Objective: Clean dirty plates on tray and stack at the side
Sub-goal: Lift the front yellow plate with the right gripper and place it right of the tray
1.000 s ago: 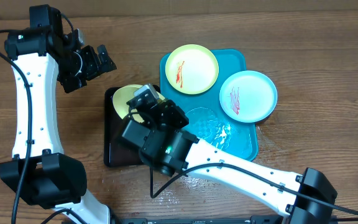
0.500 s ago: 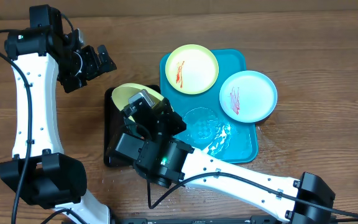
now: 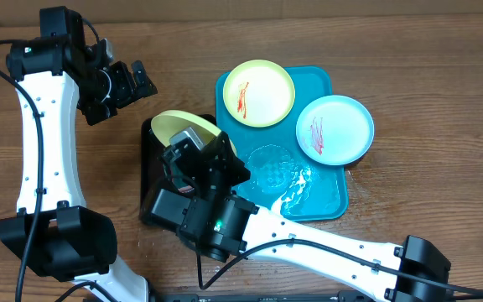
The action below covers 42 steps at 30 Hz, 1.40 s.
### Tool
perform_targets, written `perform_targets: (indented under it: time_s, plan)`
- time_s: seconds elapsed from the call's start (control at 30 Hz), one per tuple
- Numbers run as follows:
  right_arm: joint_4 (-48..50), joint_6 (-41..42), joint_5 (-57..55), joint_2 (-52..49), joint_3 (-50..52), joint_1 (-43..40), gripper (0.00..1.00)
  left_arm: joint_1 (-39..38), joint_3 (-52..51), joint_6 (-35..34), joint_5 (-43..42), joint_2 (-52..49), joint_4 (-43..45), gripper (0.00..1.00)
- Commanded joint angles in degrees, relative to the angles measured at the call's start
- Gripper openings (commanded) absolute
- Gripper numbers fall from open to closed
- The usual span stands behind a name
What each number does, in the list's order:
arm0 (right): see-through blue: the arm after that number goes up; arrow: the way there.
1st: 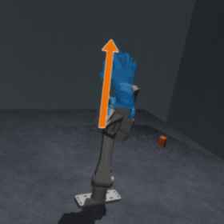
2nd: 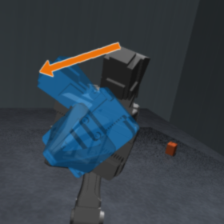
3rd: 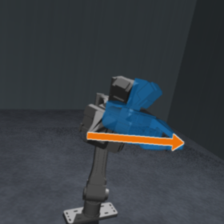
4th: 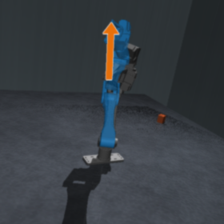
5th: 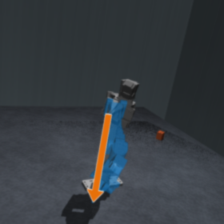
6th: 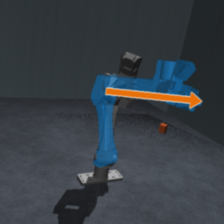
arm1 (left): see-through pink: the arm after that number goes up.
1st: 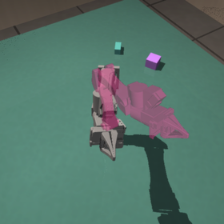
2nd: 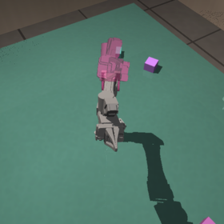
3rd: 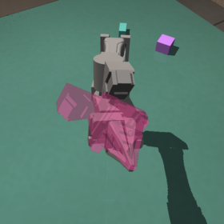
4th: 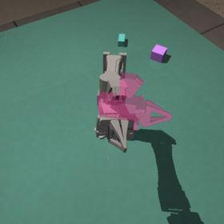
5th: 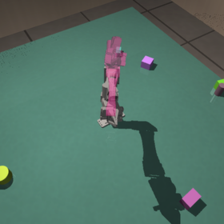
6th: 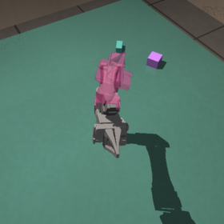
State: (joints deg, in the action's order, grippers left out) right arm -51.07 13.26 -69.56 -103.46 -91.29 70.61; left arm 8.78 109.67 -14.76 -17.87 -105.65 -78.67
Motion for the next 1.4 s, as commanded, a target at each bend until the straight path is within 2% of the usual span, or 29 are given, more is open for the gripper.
perform_targets:
  time_s: [0.0, 0.2, 0.4, 0.6, 0.63, 0.73, 0.97, 1.13, 1.3, 1.37]
  plan:
    - [0.3, 0.2, -2.4, 0.2, -0.9, 0.2, 0.04, 0.3, 1.2, 1.1, -1.0, 1.4, 0.0, 1.0]
    - [0.2, 4.6, 3.3, 0.2, -0.9, -1.1, 0.04, 0.2, 1.2, 1.1, -1.0, 1.4, 0.0, 1.0]
    - [-1.3, 11.8, 23.7, 0.3, -1.2, -9.7, 0.04, 0.2, 1.2, 1.1, -1.0, 1.4, -0.2, 1.0]
    - [-5.7, 13.8, 53.5, 3.0, -4.4, -26.9, 0.04, 0.2, 1.2, 1.1, -1.0, 1.4, -0.1, 1.0]
    - [-7.1, 13.8, 60.1, 4.3, -5.2, -32.7, 0.04, 0.2, 1.2, 1.1, -1.0, 1.4, -0.1, 1.0]
    - [-9.0, 13.8, 68.9, 6.8, -5.3, -44.9, 0.04, 0.2, 1.2, 1.1, -1.0, 1.4, -0.1, 1.0]
    - [-14.9, 13.8, 71.1, 5.8, -4.0, -70.2, 0.04, 0.2, 1.2, 1.1, -1.0, 1.4, 0.1, 1.0]
    - [-14.1, 14.0, 70.5, 2.7, 0.8, -84.8, 0.04, 0.2, 1.2, 1.1, -1.0, 1.4, 0.0, 1.0]
    - [-8.0, 15.3, 69.0, 0.2, 10.1, -93.2, 0.04, 0.2, 1.2, 1.1, -1.0, 1.4, 0.0, 1.0]
    - [-5.6, 15.3, 69.0, 0.2, 13.7, -94.0, 0.04, 0.2, 1.2, 1.1, -1.0, 1.4, 0.0, 1.0]
